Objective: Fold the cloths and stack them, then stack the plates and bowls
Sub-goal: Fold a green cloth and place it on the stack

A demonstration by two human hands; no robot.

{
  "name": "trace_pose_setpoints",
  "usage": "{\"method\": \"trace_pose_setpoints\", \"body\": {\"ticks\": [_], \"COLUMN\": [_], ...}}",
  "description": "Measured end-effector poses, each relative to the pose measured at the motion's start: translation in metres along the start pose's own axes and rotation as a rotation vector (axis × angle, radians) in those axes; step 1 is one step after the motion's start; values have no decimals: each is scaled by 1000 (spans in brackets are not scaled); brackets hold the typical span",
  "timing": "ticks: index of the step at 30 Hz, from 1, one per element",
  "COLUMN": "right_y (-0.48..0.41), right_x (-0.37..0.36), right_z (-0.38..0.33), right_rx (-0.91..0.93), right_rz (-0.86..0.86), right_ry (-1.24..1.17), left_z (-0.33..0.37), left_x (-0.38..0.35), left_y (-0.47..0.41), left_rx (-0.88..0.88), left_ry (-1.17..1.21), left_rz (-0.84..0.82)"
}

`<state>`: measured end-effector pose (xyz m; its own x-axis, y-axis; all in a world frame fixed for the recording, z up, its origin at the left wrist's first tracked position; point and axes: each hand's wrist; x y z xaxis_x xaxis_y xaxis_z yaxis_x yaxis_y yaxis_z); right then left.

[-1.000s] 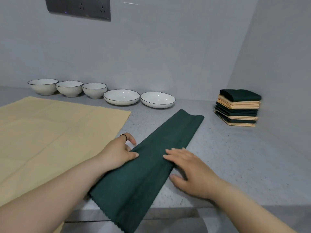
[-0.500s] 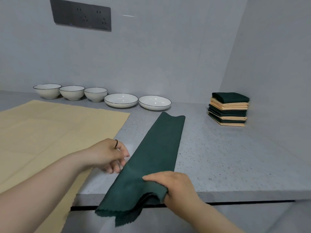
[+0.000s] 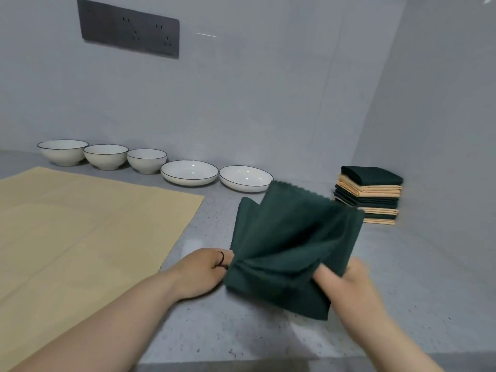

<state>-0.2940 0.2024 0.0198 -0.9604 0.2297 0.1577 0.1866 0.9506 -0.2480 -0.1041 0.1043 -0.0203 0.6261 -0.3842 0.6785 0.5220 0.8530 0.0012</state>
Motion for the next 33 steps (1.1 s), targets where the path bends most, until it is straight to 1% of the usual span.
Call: {"method": "trace_pose_setpoints", "body": {"ticks": [3, 5, 7, 10, 13, 17, 20, 26, 28, 31, 33], "right_y": [-36, -64, -90, -127, -155, -174, -182, -193, -194, -196, -196], "right_x": [3, 2, 1, -2, -9, -17, -25, -37, -38, -38, -38], "right_z": [-9, -13, -15, -9, 5, 25, 37, 63, 64, 66, 67], "right_rx": [-17, -77, -151, -253, -355, -455, -514, -579, -577, -567, -571], "right_rz": [-5, 2, -28, -80, -115, -180, -189, -154, -154, -142, -142], "right_ry": [-24, -81, -101, -19, 27, -42, -100, -91, -75, -68, -60], "left_z": [-5, -10, -15, -21, -23, -23, -25, -23, -21, -11, -10], "left_x": [-2, -1, -2, -5, -9, -9, -9, -7, -7, 0, 1], "left_y": [0, -2, -6, -11, -16, -18, -23, -28, -27, -30, -43], "left_rx": [-11, -6, -5, -10, -7, 17, 37, 122, 153, 121, 86], "left_ry": [21, 21, 46, 79, 98, 73, 57, 44, -4, -145, -263], "left_rz": [1, -15, -21, 71, 122, 192, 219, 251, 276, 391, 402]}}
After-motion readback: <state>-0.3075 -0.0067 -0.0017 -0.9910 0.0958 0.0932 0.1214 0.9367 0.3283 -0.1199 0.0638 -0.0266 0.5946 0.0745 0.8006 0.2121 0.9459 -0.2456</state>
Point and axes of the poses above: each hand's wrist, its own y-axis away from the middle knuckle, its own x-axis out of the back of the hand, z = x × y, and after that the axes turned 4 degrees about -y, right-handed
